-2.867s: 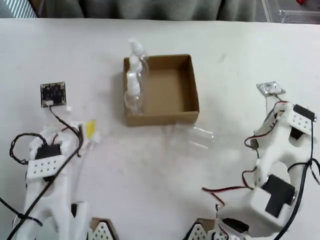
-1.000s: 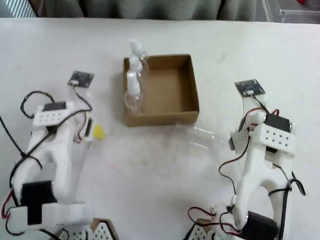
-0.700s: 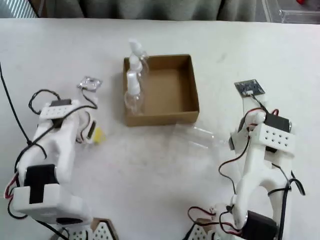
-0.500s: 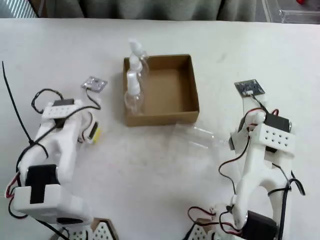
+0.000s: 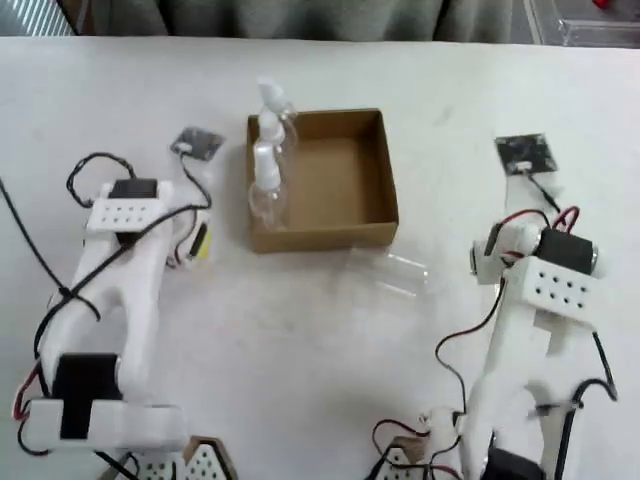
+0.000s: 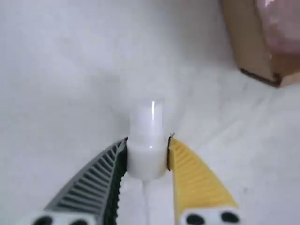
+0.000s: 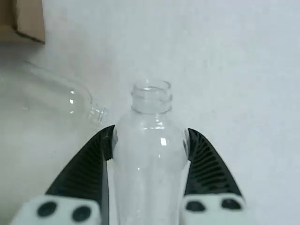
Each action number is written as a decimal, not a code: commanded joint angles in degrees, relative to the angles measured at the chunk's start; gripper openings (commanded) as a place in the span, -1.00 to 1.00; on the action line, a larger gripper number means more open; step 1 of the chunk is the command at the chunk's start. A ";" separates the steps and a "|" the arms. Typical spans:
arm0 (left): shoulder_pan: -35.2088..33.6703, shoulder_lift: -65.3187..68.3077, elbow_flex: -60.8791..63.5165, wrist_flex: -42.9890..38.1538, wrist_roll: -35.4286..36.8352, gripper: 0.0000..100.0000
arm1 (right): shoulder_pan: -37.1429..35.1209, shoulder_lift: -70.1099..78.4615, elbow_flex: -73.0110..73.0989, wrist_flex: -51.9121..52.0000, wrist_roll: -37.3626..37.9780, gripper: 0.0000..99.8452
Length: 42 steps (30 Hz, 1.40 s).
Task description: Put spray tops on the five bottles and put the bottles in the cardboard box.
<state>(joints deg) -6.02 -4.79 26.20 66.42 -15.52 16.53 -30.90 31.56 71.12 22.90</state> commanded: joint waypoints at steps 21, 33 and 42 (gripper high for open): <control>3.03 -40.57 -7.21 -1.93 21.71 -0.92 | -16.22 -32.31 2.55 -13.41 -34.29 -0.97; 3.38 -54.02 -7.12 1.05 21.71 -0.92 | -38.11 -58.77 25.85 -30.02 -28.84 -0.97; 3.47 -56.75 -7.30 -9.41 22.07 -0.92 | -53.41 -69.05 34.11 -30.73 -23.91 -0.97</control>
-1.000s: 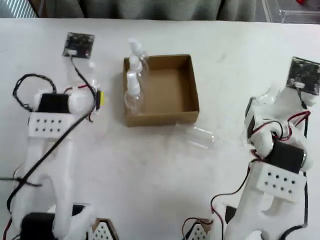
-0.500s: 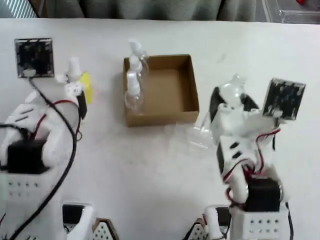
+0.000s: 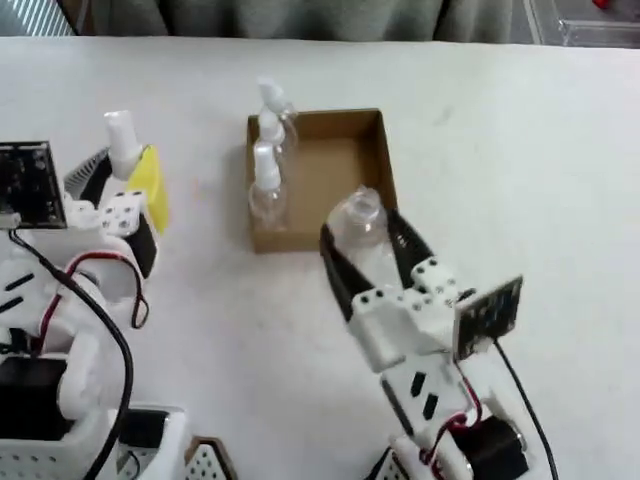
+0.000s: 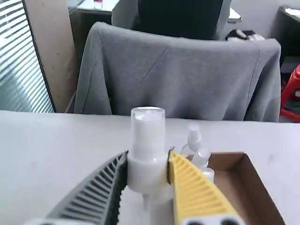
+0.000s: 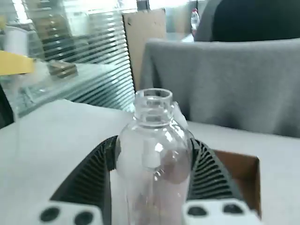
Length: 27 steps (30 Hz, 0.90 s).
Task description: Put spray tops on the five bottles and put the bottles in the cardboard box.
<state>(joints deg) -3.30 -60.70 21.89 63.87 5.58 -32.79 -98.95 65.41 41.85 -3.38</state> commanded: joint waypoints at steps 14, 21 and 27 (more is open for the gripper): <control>18.33 -0.84 -3.08 -23.03 1.14 -0.96 | -14.11 -1.36 9.93 -1.89 2.99 -0.97; 21.49 -0.75 -2.90 -25.67 11.52 -0.96 | -14.11 -1.45 13.71 -1.89 2.46 -0.97; 21.49 -1.19 -0.09 -25.93 12.66 -0.96 | -14.11 -2.42 13.89 -1.63 2.37 -0.97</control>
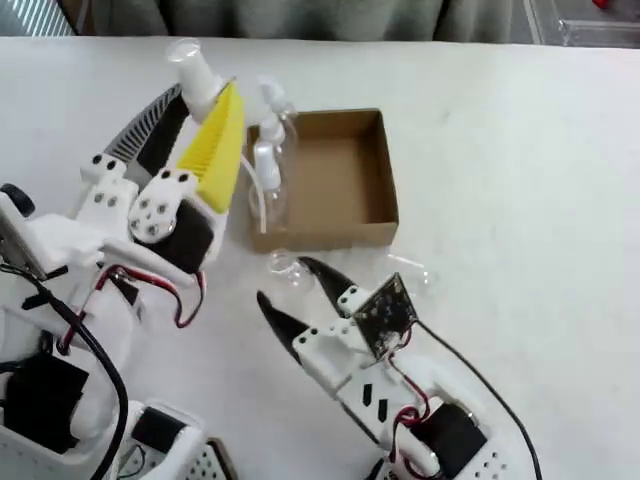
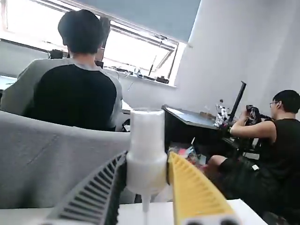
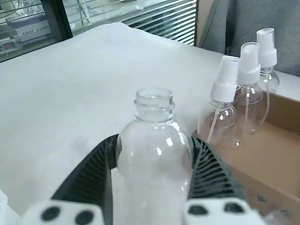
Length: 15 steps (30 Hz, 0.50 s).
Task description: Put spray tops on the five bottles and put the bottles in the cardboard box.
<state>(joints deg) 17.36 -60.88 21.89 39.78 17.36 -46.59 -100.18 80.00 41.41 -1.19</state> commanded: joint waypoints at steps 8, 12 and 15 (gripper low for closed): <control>1.01 -3.91 14.59 -12.31 0.88 -0.96 | 0.04 -3.12 -0.26 1.36 0.18 -0.97; 2.77 -8.92 18.02 -13.10 0.88 -0.96 | 1.10 -3.12 1.23 0.92 0.18 -0.97; 4.35 -12.00 19.25 -13.01 0.62 -0.96 | 1.54 -3.12 2.46 0.84 0.18 -0.97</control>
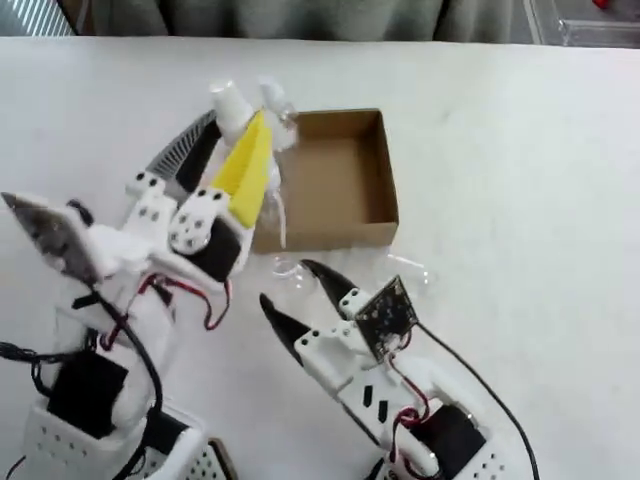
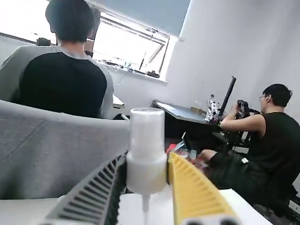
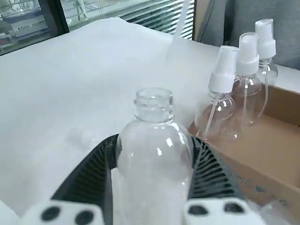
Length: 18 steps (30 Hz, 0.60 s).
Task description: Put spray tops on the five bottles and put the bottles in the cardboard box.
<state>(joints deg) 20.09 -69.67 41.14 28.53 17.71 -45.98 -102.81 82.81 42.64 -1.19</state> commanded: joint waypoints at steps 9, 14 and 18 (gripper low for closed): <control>1.54 -4.26 3.87 2.46 0.44 -0.96 | 1.01 -0.48 -0.18 -1.71 0.18 -0.97; 1.27 -4.26 7.03 0.09 0.44 -0.96 | 1.01 -0.48 -0.18 -1.63 0.18 -0.97; 1.36 -4.26 7.82 -0.18 0.53 -0.96 | 1.01 -0.48 -0.18 -1.63 0.18 -0.97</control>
<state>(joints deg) 21.32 -73.19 49.41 30.29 17.71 -45.71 -102.81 83.08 42.29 -1.19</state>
